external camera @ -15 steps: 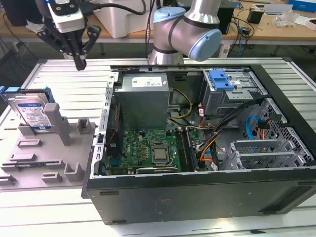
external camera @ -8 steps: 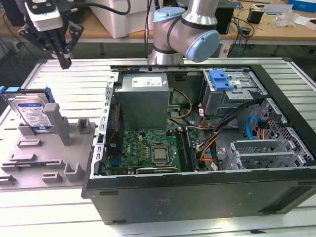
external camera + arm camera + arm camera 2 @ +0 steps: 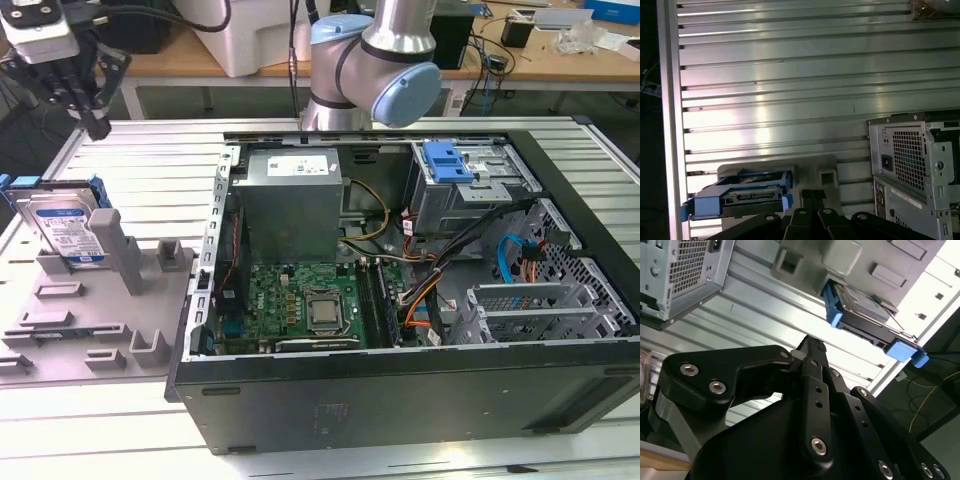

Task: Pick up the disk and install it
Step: 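Reach for the disk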

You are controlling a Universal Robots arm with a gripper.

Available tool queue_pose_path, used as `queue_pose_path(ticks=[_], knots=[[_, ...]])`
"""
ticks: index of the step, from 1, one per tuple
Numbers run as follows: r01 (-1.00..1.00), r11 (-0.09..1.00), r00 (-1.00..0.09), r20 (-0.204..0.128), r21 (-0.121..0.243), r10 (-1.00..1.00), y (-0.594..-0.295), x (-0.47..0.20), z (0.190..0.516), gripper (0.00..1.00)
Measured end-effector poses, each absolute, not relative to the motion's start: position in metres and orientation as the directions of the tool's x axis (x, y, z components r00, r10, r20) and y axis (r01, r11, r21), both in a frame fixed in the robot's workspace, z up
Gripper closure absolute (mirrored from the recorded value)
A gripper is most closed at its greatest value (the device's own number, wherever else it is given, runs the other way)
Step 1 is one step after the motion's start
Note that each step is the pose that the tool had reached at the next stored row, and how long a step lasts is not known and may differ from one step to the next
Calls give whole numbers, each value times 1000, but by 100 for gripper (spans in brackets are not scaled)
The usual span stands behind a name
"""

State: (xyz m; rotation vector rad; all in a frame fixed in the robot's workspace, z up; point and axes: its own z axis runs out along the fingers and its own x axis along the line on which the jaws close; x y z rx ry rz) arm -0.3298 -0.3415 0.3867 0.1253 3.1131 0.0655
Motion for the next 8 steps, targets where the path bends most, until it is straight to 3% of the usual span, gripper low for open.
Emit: queue_pose_path(ticks=[8], knots=[[85, 995, -996, -24, 42, 86, -337, -377, 385, 89]])
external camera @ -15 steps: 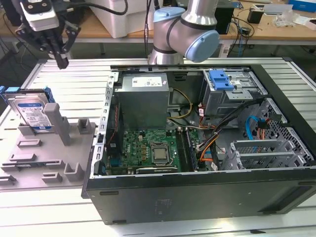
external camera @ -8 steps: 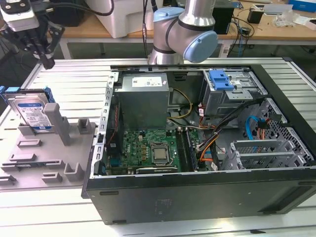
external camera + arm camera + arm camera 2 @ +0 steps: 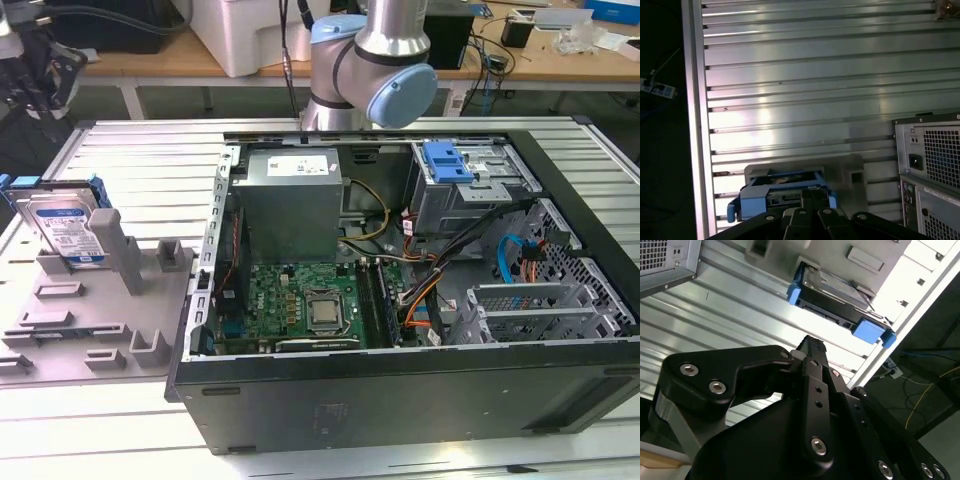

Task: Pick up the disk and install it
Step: 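Reach for the disk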

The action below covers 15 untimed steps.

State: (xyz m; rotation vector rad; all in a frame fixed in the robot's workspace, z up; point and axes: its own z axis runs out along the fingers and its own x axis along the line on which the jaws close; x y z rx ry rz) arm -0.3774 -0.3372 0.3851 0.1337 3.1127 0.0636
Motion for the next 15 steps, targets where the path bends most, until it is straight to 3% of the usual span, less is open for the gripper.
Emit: queue_pose_path(ticks=[15], knots=[[88, 995, -996, -24, 40, 89, -335, -393, 384, 89]])
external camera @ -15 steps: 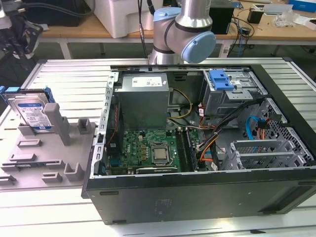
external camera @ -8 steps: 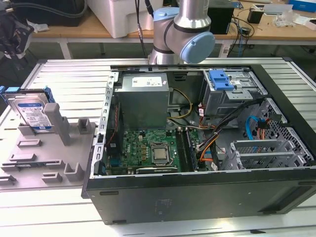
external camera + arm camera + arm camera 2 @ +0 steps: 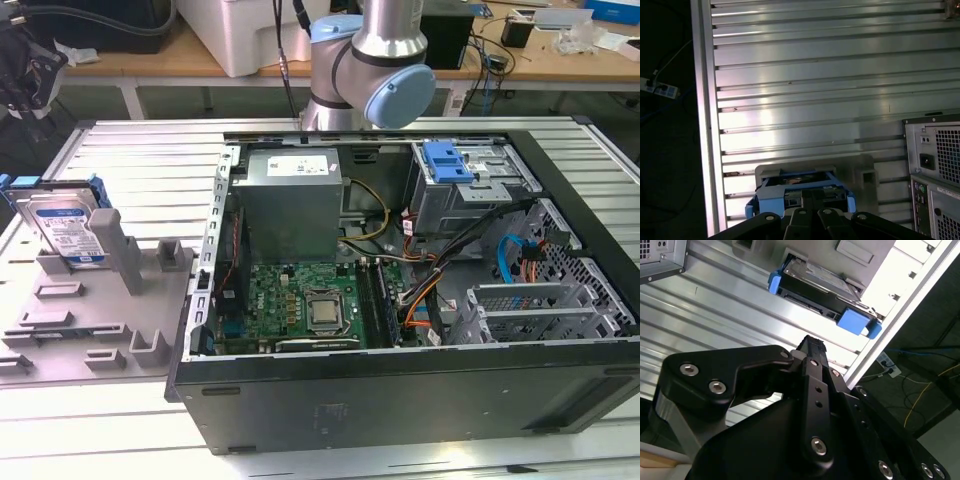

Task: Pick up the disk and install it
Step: 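Reach for the disk, then pick up the disk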

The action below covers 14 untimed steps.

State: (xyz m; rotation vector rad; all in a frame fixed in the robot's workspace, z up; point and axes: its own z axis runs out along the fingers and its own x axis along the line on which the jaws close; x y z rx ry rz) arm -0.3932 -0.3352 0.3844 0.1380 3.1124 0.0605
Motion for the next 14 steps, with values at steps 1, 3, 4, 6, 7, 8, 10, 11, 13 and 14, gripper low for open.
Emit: queue_pose_path(ticks=[1, 3, 4, 6, 7, 8, 10, 11, 13, 14], knots=[[88, 995, -996, -24, 40, 89, -335, -393, 384, 89], [88, 995, -996, -24, 39, 89, -335, -393, 384, 89], [88, 995, -996, -24, 39, 89, -335, -393, 384, 89], [88, 995, -996, -24, 39, 89, -335, -393, 384, 89], [88, 995, -996, -24, 39, 89, -335, -393, 384, 89], [88, 995, -996, -24, 39, 89, -335, -393, 384, 89], [88, 995, -996, -24, 39, 89, -335, -393, 384, 89], [88, 995, -996, -24, 39, 89, -335, -393, 384, 89], [88, 995, -996, -24, 39, 89, -335, -393, 384, 89], [88, 995, -996, -24, 39, 89, -335, -393, 384, 89]])
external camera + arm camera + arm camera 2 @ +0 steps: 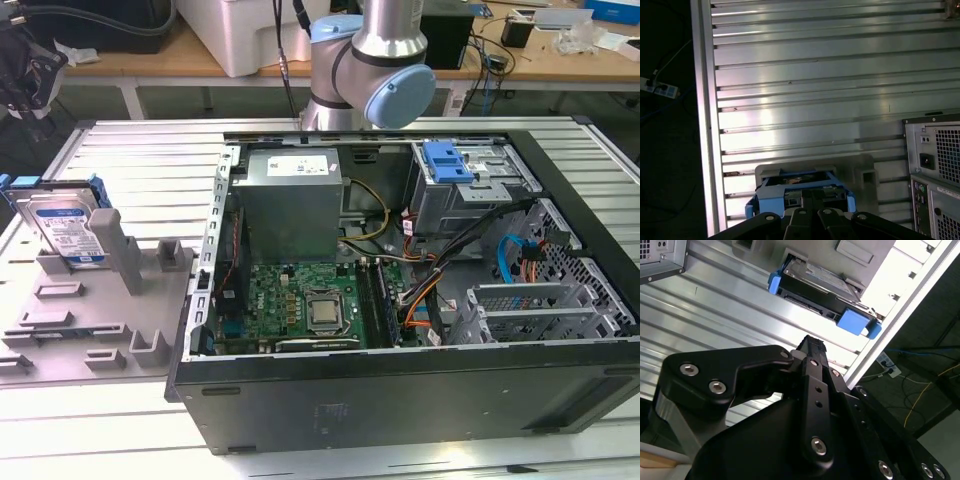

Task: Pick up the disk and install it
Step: 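Pick up the disk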

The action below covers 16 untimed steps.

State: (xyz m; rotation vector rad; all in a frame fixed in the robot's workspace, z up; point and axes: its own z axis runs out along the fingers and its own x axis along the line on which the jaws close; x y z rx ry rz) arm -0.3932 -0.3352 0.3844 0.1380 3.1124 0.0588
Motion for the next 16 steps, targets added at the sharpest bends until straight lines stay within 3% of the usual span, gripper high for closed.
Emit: queue_pose_path(ticks=[11, 16], knots=[[88, 995, -996, -24, 38, 89, -335, -393, 384, 89], [90, 995, -994, 66, 30, 88, -335, -391, 384, 89]])
